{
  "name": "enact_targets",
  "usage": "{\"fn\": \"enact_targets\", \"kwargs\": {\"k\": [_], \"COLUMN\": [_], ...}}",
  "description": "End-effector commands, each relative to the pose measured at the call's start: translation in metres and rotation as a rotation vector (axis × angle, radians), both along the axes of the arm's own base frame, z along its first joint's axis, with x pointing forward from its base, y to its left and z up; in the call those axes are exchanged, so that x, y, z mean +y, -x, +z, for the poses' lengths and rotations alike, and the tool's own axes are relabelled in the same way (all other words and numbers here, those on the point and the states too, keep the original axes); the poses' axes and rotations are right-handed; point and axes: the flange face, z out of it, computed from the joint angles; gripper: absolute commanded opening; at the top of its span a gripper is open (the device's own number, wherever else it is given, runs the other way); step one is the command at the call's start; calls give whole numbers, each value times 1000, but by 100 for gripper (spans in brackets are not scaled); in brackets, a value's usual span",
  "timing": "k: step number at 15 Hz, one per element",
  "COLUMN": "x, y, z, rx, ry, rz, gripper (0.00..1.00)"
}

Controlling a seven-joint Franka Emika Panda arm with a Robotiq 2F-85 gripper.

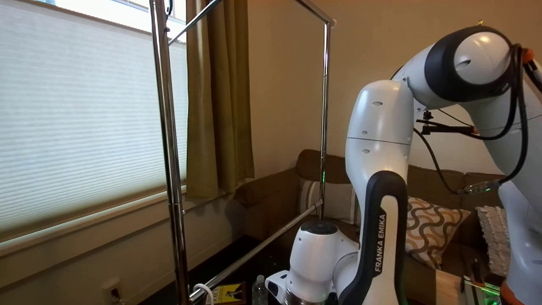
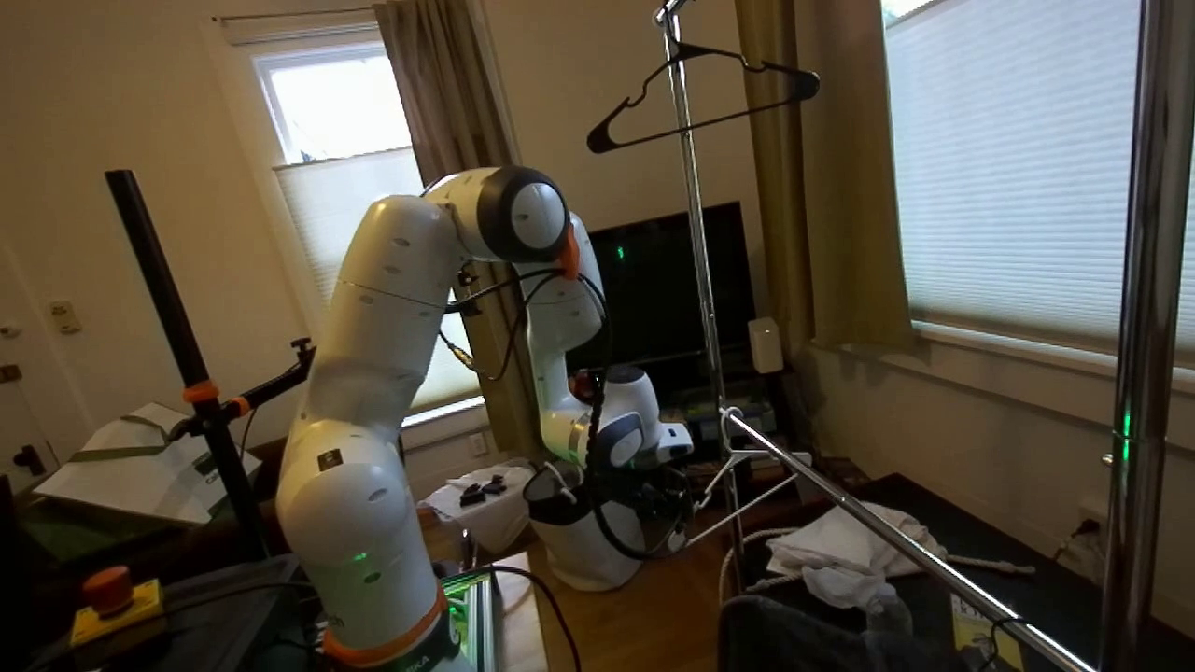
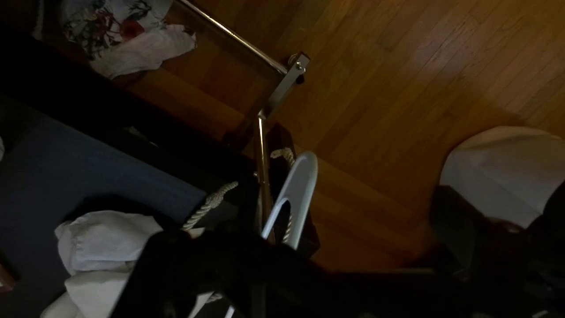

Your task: Move the white clothes hanger from the bottom rail to the top rail

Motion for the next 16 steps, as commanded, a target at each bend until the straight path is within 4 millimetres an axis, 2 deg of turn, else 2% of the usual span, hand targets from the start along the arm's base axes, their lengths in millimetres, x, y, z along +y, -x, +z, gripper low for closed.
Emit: {"fn": "enact_targets", "kwargs": {"k": [1,2,3,4,9,10,11,16], "x": [2,1,1,1,6,8,10,14], "y": [-7,-10,-11,-15,-26,-28,-30,-35], "z": [-24,-26,-29,-30,-39,-40,-41,-46], "rx": [-8,-19,-25,-36,-47,-50,-53,-54], "ry": [-30,-29,-33,-37,-45,-45,-47,-49], "rz": [-36,-47,-55,-65,-89,-91,-92,-106], "gripper": [86,76,79,74,67,51,41,1]}}
